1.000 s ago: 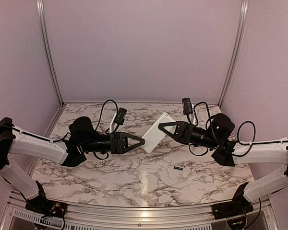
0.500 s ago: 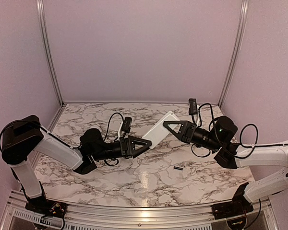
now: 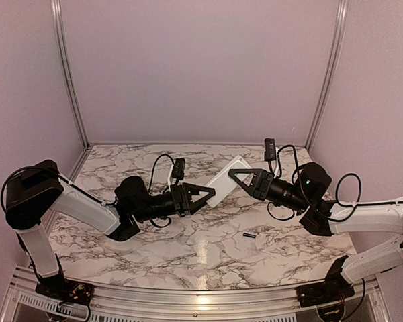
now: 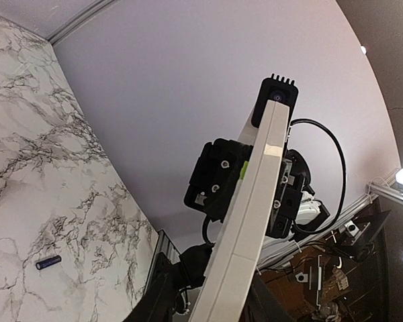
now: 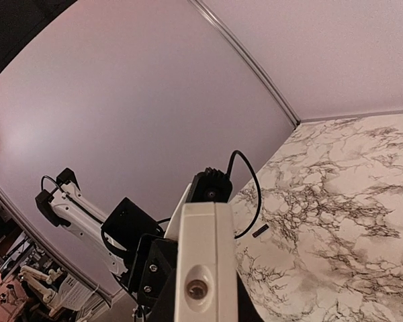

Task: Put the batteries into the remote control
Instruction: Remove the battery cover from the remote control.

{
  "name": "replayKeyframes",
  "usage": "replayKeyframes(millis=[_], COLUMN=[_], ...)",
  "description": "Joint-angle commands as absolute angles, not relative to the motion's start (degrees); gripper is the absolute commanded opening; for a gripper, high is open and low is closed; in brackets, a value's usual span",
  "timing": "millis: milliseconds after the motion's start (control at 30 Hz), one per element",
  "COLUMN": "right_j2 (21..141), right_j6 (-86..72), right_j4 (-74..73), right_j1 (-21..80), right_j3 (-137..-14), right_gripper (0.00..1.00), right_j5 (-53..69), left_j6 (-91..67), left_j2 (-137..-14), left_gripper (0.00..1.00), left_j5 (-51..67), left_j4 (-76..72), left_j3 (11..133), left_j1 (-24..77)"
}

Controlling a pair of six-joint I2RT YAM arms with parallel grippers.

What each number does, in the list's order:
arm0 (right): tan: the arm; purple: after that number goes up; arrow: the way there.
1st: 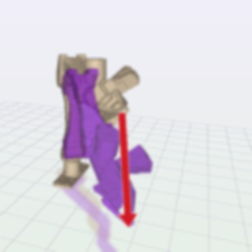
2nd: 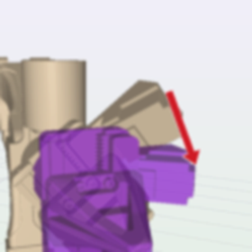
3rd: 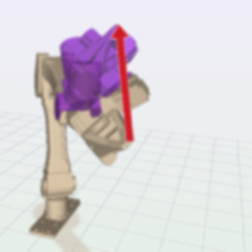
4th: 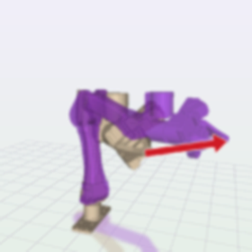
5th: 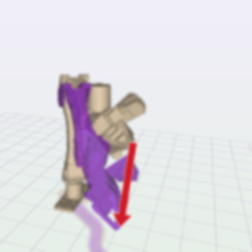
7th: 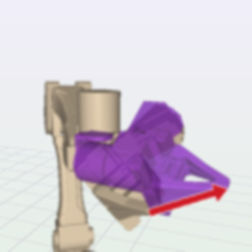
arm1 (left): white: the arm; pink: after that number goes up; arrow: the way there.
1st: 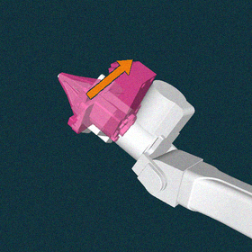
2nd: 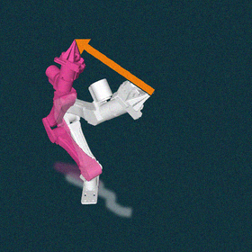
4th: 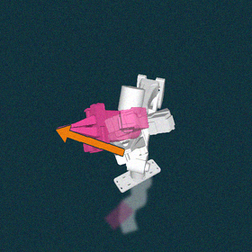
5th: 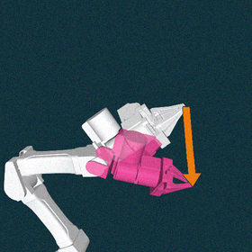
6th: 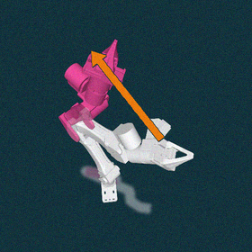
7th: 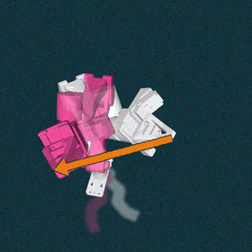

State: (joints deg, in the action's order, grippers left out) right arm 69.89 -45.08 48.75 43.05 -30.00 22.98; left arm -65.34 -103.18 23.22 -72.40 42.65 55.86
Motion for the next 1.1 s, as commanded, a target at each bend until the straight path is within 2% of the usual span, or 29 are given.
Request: replayKeyframes(millis=[0,233,533,600,700,800,933,1067], right_j2=[69.05,68.15,68.50,68.85,69.44,70.05,70.19,69.39], right_j6=[-44.32,-43.71,-48.23,-48.71,-48.72,-48.67,-47.54,-44.86], right_j4=[48.57,47.26,51.73,52.84,53.39,54.01,52.65,48.60], right_j1=[42.63,42.25,40.08,40.01,40.07,40.08,40.15,40.73], right_j3=[-31.11,-32.11,-31.10,-30.84,-30.76,-30.67,-30.82,-31.73], right_gripper=[0.00,0.00,0.00,0.00,0.00,0.00,0.00,0.00], right_j5=[22.20,22.27,26.06,26.43,26.52,26.81,26.01,24.13], left_j6=[-65.06,-63.09,-60.03,-60.10,-60.87,-62.37,-63.66,-63.04], left_j2=[-104.13,-104.16,-103.81,-103.68,-103.54,-103.60,-103.03,-102.09], left_gripper=[0.33,0.24,0.21,0.27,0.49,0.58,0.60,0.55], left_j5=[21.85,23.26,26.16,25.87,24.63,22.46,19.48,18.10], left_j4=[-70.33,-70.68,-75.35,-74.23,-71.97,-69.84,-68.38,-62.80], left_j3=[43.84,43.02,41.74,42.06,43.05,43.85,44.23,45.92], left_j1=[56.07,56.06,56.07,56.02,56.05,56.07,56.03,56.07])
